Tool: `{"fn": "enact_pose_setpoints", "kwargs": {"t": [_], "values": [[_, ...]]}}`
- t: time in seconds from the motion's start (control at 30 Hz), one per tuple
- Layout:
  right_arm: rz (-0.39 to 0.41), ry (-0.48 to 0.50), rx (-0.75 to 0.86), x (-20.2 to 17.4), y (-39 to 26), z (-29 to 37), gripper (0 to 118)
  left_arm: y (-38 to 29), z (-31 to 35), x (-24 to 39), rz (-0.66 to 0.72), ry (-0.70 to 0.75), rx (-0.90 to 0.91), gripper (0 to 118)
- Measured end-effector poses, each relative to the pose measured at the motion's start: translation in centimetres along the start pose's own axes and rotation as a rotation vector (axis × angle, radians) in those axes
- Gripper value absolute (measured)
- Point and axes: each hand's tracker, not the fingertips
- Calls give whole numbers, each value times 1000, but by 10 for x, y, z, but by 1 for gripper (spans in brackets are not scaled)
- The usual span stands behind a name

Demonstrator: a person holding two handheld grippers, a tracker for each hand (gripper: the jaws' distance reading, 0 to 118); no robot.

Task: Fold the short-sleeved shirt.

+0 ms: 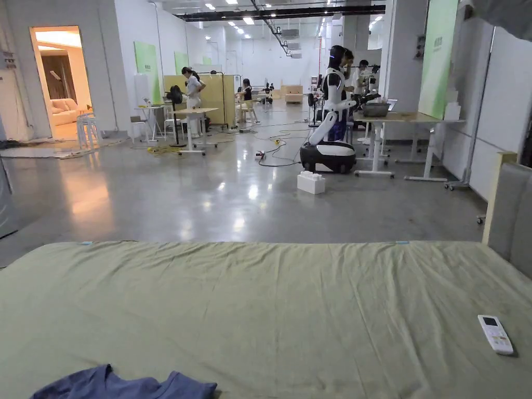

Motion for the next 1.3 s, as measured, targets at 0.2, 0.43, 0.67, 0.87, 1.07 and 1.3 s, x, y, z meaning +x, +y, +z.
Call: {"fn": "enact_pose_setpoints", "kwargs": {"t": [0.2,0.43,0.67,0.87,1.07,1.3], "values": [[31,41,21,-7,2,3,0,7,0,12,-96,-25,19,0],[87,46,28,-12,5,5,0,6,-5,13,-91,-28,5,0],[85,48,20,-11,5,4,0,9,-5,10,-89,-26,-8,0],[104,67,8,-13,2,6,0,9,-8,-1,-81,0,-37,0],[97,85,-43,-12,-9,1,0,8,-11,-32,-29,34,-57,24],[75,100,-141,-5,-36,-12,0,-22,-47,-88,8,115,-168,75]]}}
